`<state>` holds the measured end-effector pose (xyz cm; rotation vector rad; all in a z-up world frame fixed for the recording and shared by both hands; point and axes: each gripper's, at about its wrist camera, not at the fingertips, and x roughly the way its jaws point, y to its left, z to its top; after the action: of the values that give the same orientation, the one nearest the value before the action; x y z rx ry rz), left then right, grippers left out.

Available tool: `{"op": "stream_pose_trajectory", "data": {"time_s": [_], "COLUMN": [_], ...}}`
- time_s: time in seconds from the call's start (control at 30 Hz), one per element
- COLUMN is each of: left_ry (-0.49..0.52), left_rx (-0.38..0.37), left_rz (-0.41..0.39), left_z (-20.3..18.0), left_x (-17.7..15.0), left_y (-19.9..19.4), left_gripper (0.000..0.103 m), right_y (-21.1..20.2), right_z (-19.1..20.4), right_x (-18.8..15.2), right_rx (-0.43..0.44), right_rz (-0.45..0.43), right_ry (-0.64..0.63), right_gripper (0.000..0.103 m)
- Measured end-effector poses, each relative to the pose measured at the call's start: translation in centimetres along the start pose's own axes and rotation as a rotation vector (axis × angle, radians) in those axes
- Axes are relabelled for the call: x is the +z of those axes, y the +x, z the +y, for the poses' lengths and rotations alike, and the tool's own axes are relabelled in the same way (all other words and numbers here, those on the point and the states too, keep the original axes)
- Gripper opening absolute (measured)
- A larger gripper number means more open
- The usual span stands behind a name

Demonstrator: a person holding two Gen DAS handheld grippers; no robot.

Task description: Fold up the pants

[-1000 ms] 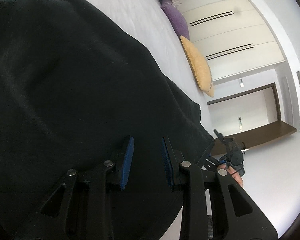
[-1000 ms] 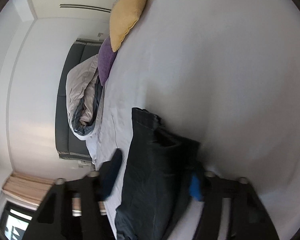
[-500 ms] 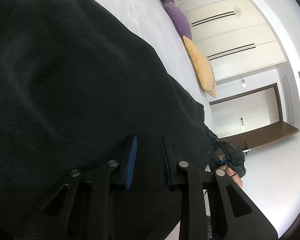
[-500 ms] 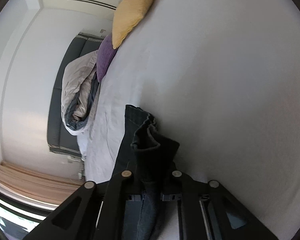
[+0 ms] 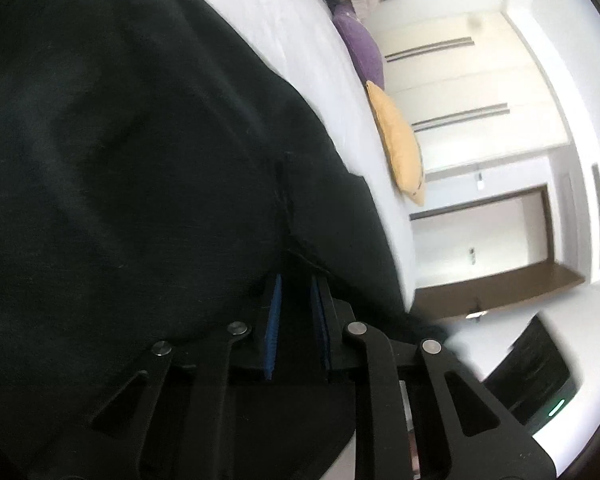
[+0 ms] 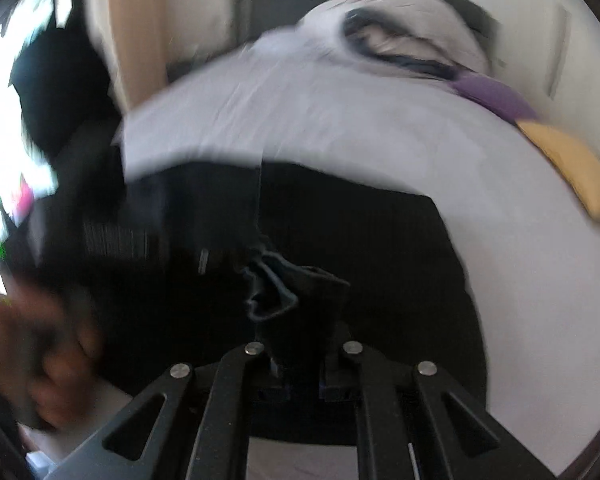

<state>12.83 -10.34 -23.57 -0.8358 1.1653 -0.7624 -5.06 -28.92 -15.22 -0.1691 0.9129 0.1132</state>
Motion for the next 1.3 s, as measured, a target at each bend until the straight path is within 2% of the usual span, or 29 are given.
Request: {"op": "stream_pose_trajectory", "data": {"time_s": [0.07, 0.13, 0.17, 0.2, 0.23, 0.27, 0.3, 0.37, 0.47, 0.63, 0.67, 0.73, 0.8, 0.83, 0.87, 0.9, 1.0, 1.3], "left_ry": [-0.048, -0.067, -0.07, -0.07, -0.068, -0.067, -0.07, -0.07, -0.055, -0.093, -0.106, -0.115, -0.127, -0.129, -0.121, -0.107, -0.05, 0.235], "left_rx": [-0.02, -0.022, -0.03, -0.047, -0.069, -0.09, -0.094, -0.069, -0.002, -0.017, -0.029, -0.019, -0.021, -0.018, -0.008, 0.013, 0.044, 0.207], "left_rz": [-0.033, -0.047, -0.048, -0.052, -0.061, -0.073, -0.074, -0.044, 0.005, 0.0, 0.001, 0.017, 0.057, 0.074, 0.092, 0.106, 0.124, 0.168], "left_z": [0.3, 0.3, 0.0, -0.3, -0.5, -1.1, -1.5, -2.2, -2.5, -2.0, -1.8, -2.0, -1.8, -1.8, -1.7, -1.6, -1.6, -5.6], "left_x": [-0.1, -0.4, -0.6, -0.7, -0.9, -0.8, -0.7, -0.3, -0.1, 0.0, 0.7, 1.0, 1.7, 2.5, 2.8, 3.2, 4.4, 7.5], "left_y": [-1.0, -1.6, -1.9, -2.1, -2.5, -2.8, -2.8, -2.1, -1.0, -1.1, -0.8, -0.9, -0.4, -0.5, -0.3, -0.3, -0.9, -5.0], "left_gripper": [0.017, 0.022, 0.033, 0.053, 0.062, 0.08, 0.093, 0.1, 0.1, 0.1, 0.097, 0.085, 0.057, 0.048, 0.028, 0.02, 0.01, 0.006], "right_y": [0.4, 0.3, 0.2, 0.2, -0.1, -0.3, -0.5, -1.2, -2.3, -3.4, -3.3, -3.4, -3.5, -3.5, -3.5, -3.5, -3.6, -4.3], "right_z": [0.3, 0.0, -0.2, -0.1, 0.1, 0.3, 0.6, 1.2, 2.0, 2.9, 3.3, 4.1, 4.7, 5.1, 5.6, 5.9, 7.2, 12.8], "right_x": [-0.4, -0.4, -0.4, -0.3, -0.3, -0.4, -0.4, -0.4, -0.5, -0.6, -0.6, -0.6, -0.6, -0.6, -0.7, -0.7, -0.7, -0.3], "right_rx": [-0.008, -0.014, -0.019, -0.028, -0.037, -0.05, -0.058, -0.08, -0.113, -0.141, -0.152, -0.163, -0.165, -0.168, -0.171, -0.17, -0.172, -0.141], "right_rz": [0.006, 0.0, -0.004, -0.012, -0.018, -0.027, -0.036, -0.058, -0.093, -0.117, -0.116, -0.113, -0.117, -0.119, -0.12, -0.12, -0.122, -0.154], "right_ry": [0.017, 0.045, 0.052, 0.048, 0.04, 0.028, 0.019, -0.001, -0.01, -0.022, -0.038, -0.06, -0.07, -0.08, -0.093, -0.101, -0.137, -0.278], "right_gripper": [0.01, 0.01, 0.01, 0.01, 0.01, 0.01, 0.01, 0.01, 0.01, 0.01, 0.01, 0.01, 0.01, 0.011, 0.011, 0.011, 0.011, 0.011]}}
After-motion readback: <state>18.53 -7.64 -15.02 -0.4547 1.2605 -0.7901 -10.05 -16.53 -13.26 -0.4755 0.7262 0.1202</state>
